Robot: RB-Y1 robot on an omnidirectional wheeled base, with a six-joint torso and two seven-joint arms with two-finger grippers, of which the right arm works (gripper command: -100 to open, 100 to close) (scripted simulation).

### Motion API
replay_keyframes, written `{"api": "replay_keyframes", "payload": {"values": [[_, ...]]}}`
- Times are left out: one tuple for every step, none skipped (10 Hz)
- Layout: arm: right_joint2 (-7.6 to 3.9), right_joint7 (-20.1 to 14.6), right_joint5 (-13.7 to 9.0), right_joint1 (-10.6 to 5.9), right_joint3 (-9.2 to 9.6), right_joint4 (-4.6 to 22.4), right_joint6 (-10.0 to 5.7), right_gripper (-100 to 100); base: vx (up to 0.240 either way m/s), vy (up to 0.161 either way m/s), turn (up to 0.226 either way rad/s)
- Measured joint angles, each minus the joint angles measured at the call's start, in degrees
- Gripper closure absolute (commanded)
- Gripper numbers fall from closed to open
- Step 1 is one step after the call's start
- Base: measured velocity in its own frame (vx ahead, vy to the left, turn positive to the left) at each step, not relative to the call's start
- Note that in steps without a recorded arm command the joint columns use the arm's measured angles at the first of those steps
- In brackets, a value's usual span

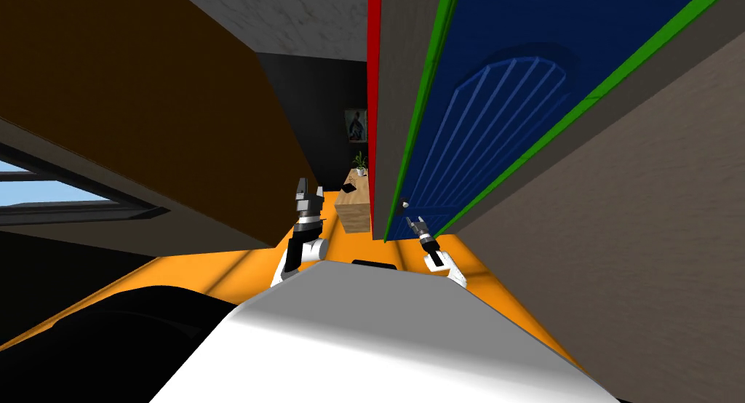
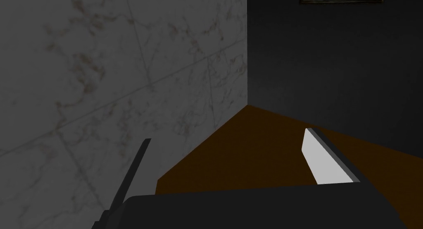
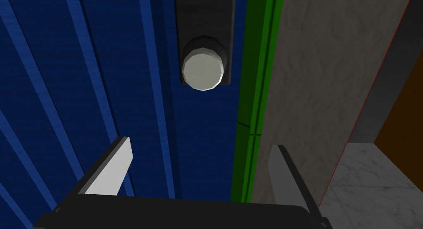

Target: Pull the door open

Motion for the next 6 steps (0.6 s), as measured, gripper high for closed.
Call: {"api": "replay_keyframes", "payload": {"values": [[0.07,0.23,-0.15,-0.32,-0.68,0.60,-0.05,-100,0.163,0.050,0.139],[-0.14,0.39,-0.45,-0.84,-1.61,1.57,-0.18,-100,0.186,0.056,0.201],[-0.28,0.58,-0.76,-1.70,-2.69,2.85,-0.24,-100,0.218,0.048,0.238],[-0.06,1.25,-1.14,-2.53,-4.14,4.89,-0.94,-100,0.229,0.026,0.218],[-0.23,1.49,-1.46,-2.50,-5.15,5.30,-1.16,-100,0.204,0.015,0.180],[-0.49,1.55,-1.78,-3.20,-6.18,6.30,-1.13,-100,0.088,0.003,0.032]]}}
